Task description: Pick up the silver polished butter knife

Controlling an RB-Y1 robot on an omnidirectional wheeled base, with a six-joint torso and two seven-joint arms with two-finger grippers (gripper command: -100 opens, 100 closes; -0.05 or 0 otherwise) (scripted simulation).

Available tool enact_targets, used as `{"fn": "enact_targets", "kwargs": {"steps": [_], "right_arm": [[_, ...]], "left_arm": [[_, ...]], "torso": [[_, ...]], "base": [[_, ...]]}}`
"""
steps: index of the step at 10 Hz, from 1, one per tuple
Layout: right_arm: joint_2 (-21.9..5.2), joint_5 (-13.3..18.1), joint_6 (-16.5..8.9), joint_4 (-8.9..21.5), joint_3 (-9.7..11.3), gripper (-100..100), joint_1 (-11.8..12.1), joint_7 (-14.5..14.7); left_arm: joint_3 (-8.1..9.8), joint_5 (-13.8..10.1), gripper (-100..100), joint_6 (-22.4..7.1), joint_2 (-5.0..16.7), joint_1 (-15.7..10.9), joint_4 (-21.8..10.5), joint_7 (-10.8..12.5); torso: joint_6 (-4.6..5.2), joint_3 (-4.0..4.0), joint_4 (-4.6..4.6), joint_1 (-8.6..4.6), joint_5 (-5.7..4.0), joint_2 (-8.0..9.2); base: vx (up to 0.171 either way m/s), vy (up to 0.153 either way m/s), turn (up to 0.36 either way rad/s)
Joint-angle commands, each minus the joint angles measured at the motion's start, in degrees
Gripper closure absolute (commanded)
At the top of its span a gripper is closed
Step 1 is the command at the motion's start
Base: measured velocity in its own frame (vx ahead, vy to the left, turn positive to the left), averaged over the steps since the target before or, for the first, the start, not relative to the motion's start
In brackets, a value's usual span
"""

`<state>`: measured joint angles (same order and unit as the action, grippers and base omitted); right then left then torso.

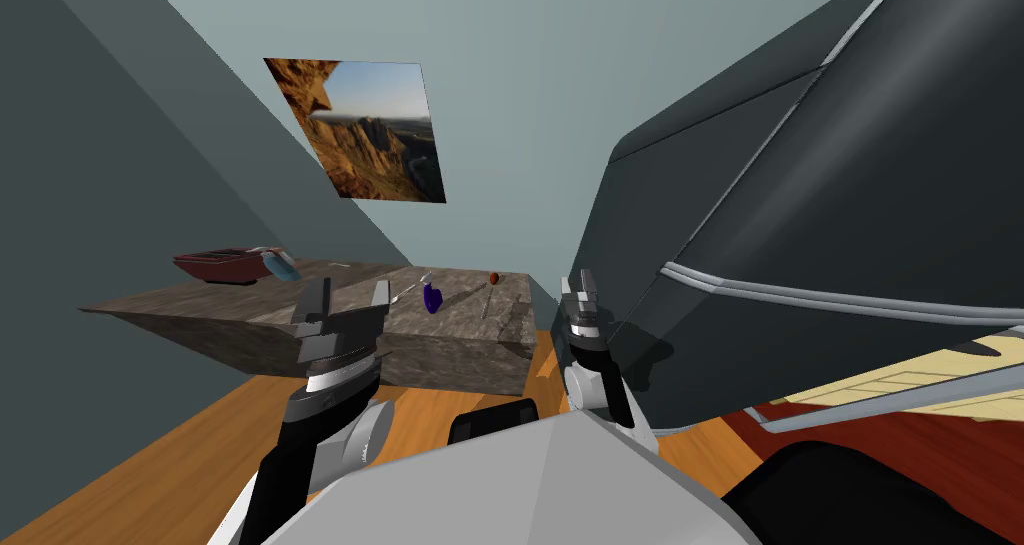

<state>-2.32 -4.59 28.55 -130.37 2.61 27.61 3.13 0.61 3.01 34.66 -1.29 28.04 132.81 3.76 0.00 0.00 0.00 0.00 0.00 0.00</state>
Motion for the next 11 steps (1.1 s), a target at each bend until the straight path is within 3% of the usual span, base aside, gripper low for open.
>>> {"fn": "enact_targets", "kwargs": {"steps": [1,11], "right_arm": [[-2.37,-0.26,-0.56,0.37,0.04,-100,-1.09,-0.54],[-17.65,-2.54,-6.59,5.29,1.53,-100,-10.12,-5.54]], "left_arm": [[0.00,0.00,0,0.00,0.00,0.00,0.00,0.00],[0.00,0.00,0,0.00,0.00,-0.01,0.00,0.00]], "torso": [[0.00,0.00,0.00,0.00,0.00,0.00],[0.00,0.15,0.06,0.04,0.01,0.26]], "base": [[-0.037,-0.007,0.017],[-0.080,0.017,0.035]]}}
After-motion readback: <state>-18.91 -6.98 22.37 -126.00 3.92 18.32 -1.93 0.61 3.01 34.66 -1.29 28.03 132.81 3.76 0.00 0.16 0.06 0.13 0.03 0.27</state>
